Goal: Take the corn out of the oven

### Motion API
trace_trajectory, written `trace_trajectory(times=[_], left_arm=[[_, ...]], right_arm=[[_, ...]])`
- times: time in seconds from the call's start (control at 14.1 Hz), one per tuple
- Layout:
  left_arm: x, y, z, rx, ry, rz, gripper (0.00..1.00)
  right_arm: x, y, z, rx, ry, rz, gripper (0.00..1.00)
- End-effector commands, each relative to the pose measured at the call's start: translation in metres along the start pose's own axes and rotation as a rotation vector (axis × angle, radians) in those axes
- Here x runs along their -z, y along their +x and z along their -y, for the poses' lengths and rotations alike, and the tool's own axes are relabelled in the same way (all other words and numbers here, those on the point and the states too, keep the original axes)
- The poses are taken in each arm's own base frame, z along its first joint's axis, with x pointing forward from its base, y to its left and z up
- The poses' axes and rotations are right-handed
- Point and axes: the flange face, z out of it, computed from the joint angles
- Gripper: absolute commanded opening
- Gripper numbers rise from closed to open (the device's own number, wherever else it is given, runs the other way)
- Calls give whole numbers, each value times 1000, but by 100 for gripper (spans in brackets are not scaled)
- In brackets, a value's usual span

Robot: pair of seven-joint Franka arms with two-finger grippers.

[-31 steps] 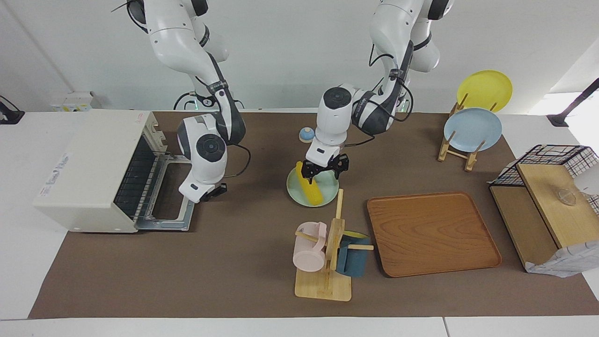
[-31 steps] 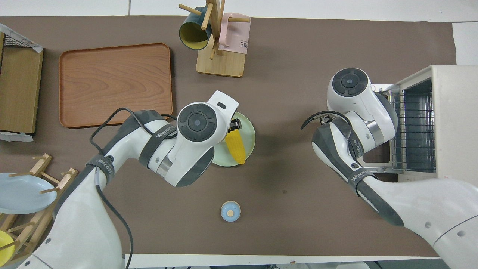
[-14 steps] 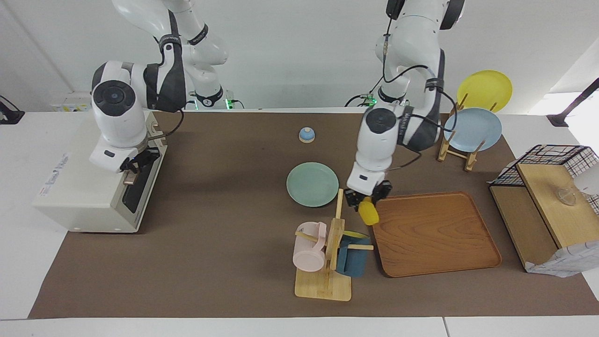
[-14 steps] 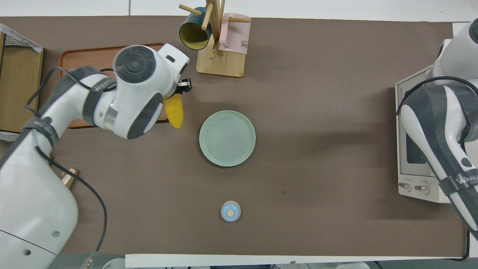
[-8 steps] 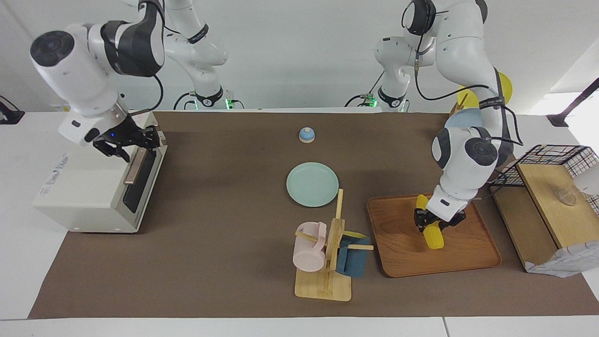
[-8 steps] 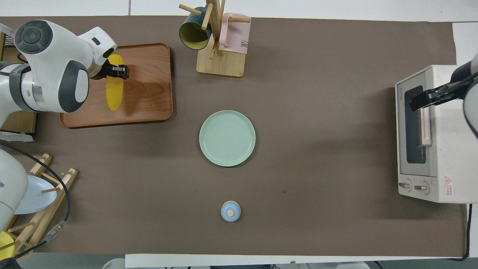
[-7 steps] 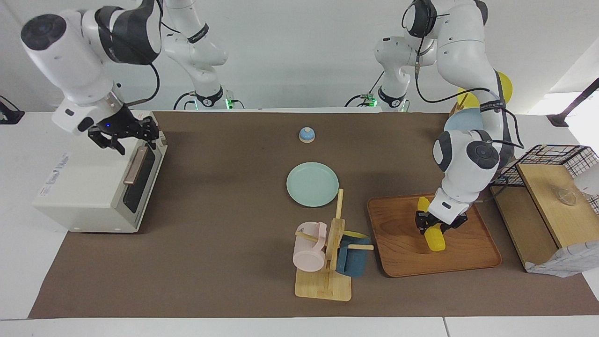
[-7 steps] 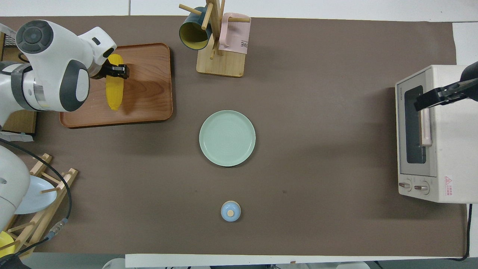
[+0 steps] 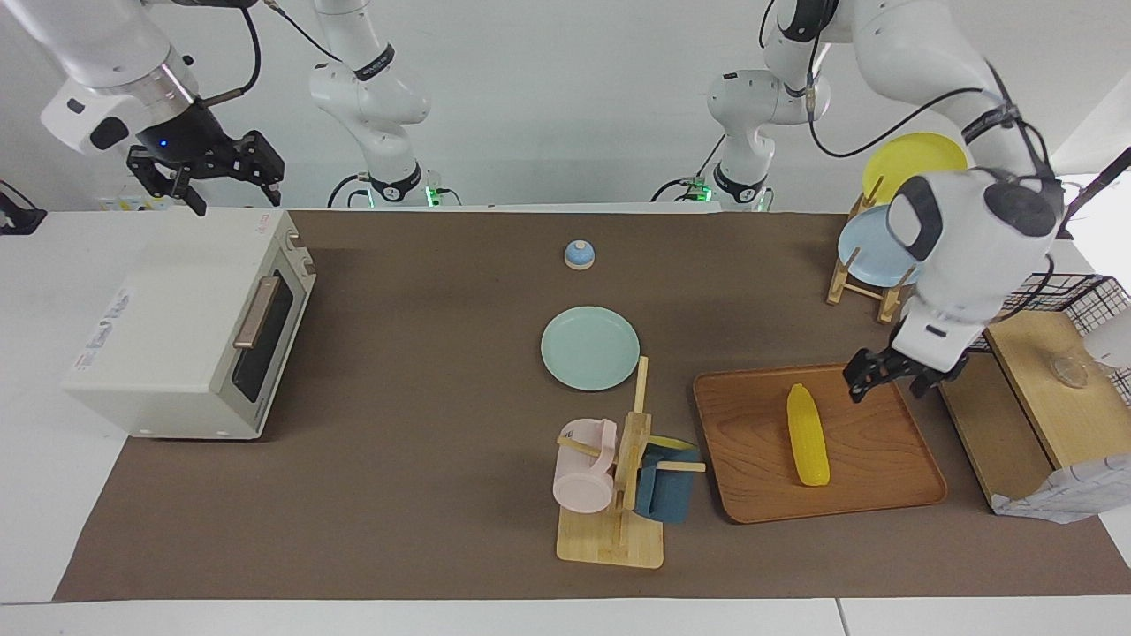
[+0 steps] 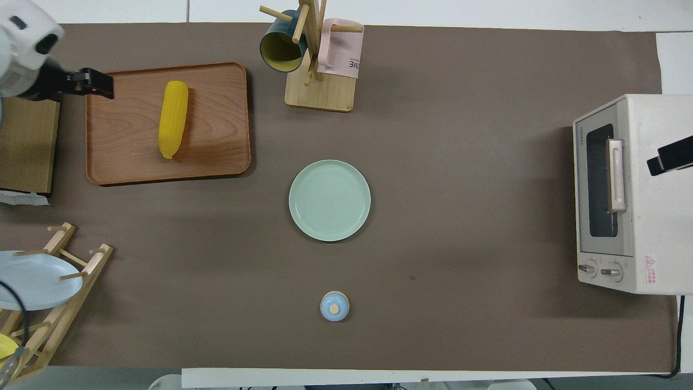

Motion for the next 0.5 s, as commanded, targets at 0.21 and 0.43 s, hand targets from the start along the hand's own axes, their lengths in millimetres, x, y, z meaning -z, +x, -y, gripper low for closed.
trace_trajectory(times=[0.21,0.43], left_arm=[[101,-55,20,-49,-7,208,100],[117,-70,13,-93,-15,194,100]], right_arm=[[-5,2,14,-48,5,25,100],[-8,2,13,-51,5,28,100]])
